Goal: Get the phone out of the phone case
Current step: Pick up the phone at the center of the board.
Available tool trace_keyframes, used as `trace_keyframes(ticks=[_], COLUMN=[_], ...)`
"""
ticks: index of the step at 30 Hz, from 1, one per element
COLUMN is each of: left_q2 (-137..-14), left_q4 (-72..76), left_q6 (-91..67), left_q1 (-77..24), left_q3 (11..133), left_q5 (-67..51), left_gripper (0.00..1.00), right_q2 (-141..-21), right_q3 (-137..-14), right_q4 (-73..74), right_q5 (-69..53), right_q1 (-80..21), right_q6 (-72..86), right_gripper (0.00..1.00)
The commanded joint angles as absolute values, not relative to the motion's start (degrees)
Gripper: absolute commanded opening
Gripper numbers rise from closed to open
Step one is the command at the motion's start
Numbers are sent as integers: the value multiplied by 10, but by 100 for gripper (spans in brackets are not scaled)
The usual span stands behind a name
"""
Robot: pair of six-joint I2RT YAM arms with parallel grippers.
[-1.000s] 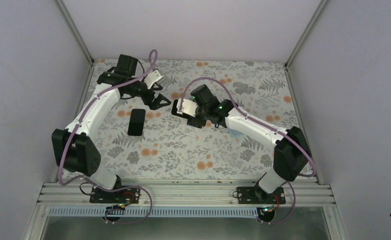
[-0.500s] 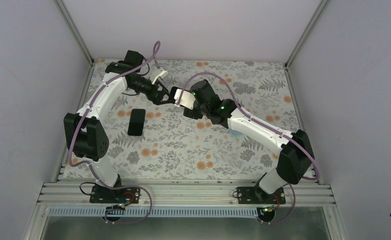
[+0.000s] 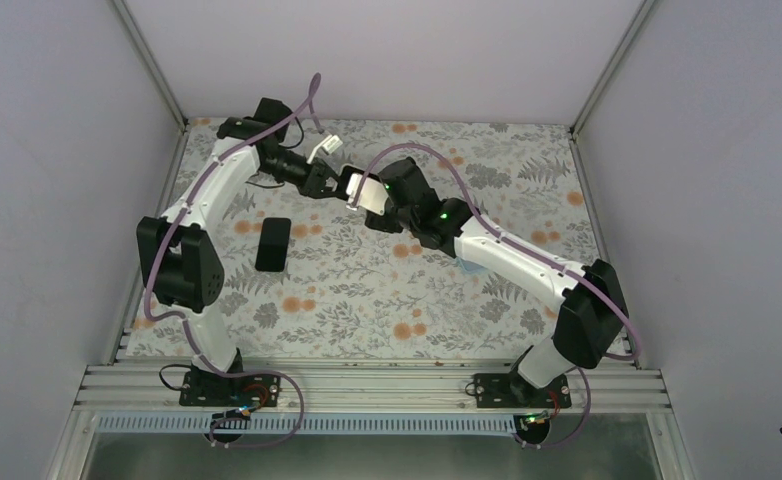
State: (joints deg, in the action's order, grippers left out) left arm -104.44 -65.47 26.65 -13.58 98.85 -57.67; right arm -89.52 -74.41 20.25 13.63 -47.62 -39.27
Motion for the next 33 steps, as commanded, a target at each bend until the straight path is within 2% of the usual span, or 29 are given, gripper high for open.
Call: trace_keyframes(ticks=[1,4,6,11,14,15,20,25,33], left_q2=[-1054,-1054,-1055,-1047,-1041,-1041,-1034,-989,-904], left_q4=[-682,-686,-701,-714,-719,-727,-771,-745,-704], left_q6=[286,295,311,348,360,369,442,477,486], left_q1=[-142,-143,-142,-143,-143,-143,-144,-156,-232], left_q3=[1010,1016,1025,1035,1040,1044,1059,1036,976], left_q5=[-613,-619,-624,-619,-619,-619,-601,-503,-354], left_gripper=[21,11,4,2,2,2,2,2,2], right_q2=[-873,-870,-870,-856,-834,-826,-802,-837,-897], right_q3=[-767,-772,-781,-791,-790,-791,-818,-860,-859], right_q4=[154,170,198,258,277,287,399,540,610], right_q5=[159,147,128,55,21,6,-148,-277,-288], right_q1=[-482,-482,-481,-456,-437,-429,-360,-286,-272], right_q6=[-397,-391,-383,-365,-355,-354,-377,-439,-472], right_gripper=[60,63,70,83,98,99,100,100,99])
